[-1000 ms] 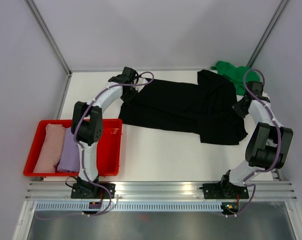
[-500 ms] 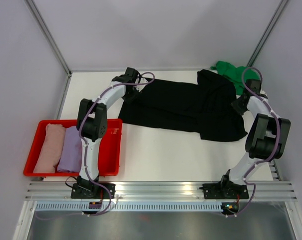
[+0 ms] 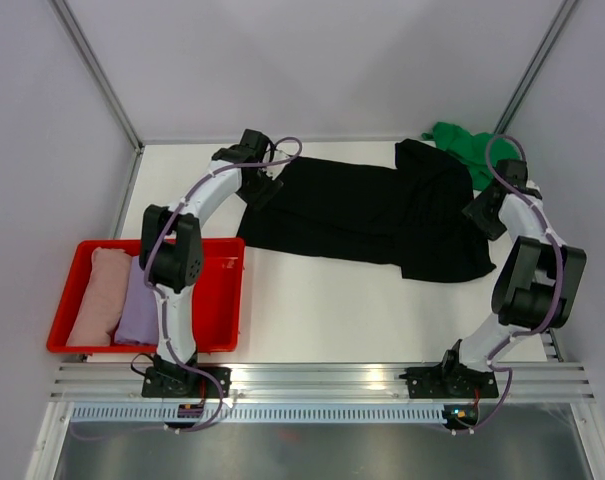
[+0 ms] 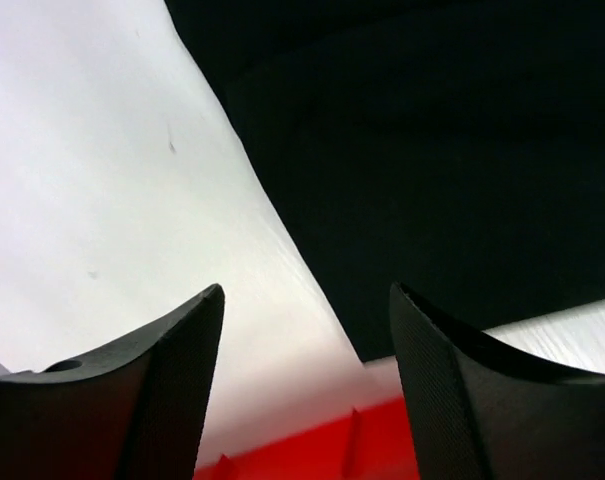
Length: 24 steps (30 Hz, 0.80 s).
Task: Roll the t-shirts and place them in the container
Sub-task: Fold the tshirt
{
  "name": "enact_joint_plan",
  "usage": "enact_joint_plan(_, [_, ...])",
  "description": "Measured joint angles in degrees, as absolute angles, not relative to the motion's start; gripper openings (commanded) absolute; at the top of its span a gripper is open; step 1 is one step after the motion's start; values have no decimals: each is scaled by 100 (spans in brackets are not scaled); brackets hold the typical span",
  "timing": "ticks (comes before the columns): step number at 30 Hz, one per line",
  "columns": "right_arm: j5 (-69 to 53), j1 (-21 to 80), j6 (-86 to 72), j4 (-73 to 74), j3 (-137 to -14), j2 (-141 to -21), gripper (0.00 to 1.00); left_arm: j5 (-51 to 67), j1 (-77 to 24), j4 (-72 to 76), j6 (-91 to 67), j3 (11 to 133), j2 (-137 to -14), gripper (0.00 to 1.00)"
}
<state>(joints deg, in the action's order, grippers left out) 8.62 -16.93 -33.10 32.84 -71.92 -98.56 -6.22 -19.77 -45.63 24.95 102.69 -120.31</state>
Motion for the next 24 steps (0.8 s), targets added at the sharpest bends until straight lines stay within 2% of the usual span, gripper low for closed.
enact_joint_plan(1, [864, -1719, -3304, 3345, -6989, -9666, 58, -537, -1990, -4624, 2504, 10123, -11837, 66])
enact_joint_plan(2, [860, -1769, -3301, 3385, -6772, -9465, 40, -462, -2008, -4646, 2517, 9931, -11629, 61])
enact_joint_plan(3, [856, -1833, -3284, 3365, -6567, -9297, 32, -390, -2040, -4705, 2571, 9734, -11430, 59])
enact_joint_plan(5, [843, -2038, -3330, 3420, -6108, -8919, 22, -276, -2132, -4751, 2773, 9341, -11118, 57])
enact_joint_plan(7, [838, -2268, -3393, 3437, -5732, -8665, 25, -207, -2335, -4825, 3052, 8938, -10932, 59])
enact_joint_plan(8, [829, -2386, -3417, 3435, -5588, -8600, 32, -172, -2458, -4838, 3183, 8770, -10912, 64])
enact_joint_plan(11, [757, -2576, -3457, 3376, -5341, -8595, 45, -80, -2786, -4880, 3454, 8440, -10997, 69])
enact_joint_plan(14, [666, -2585, -3420, 3284, -5290, -8746, 48, -80, -2950, -4825, 3662, 8309, -11146, 70])
enact_joint_plan(21, [593, -2703, -3326, 3173, -5258, -8912, 48, -283, -2834, -4449, 3837, 8200, -11509, 67])
enact_joint_plan(22, [600, -2740, -3301, 3175, -5258, -8908, 46, -307, -2823, -4449, 3846, 8184, -11533, 65])
enact_joint_plan(24, [617, -2834, -3247, 3188, -5260, -8886, 43, -320, -2825, -4399, 3844, 8180, -11535, 54])
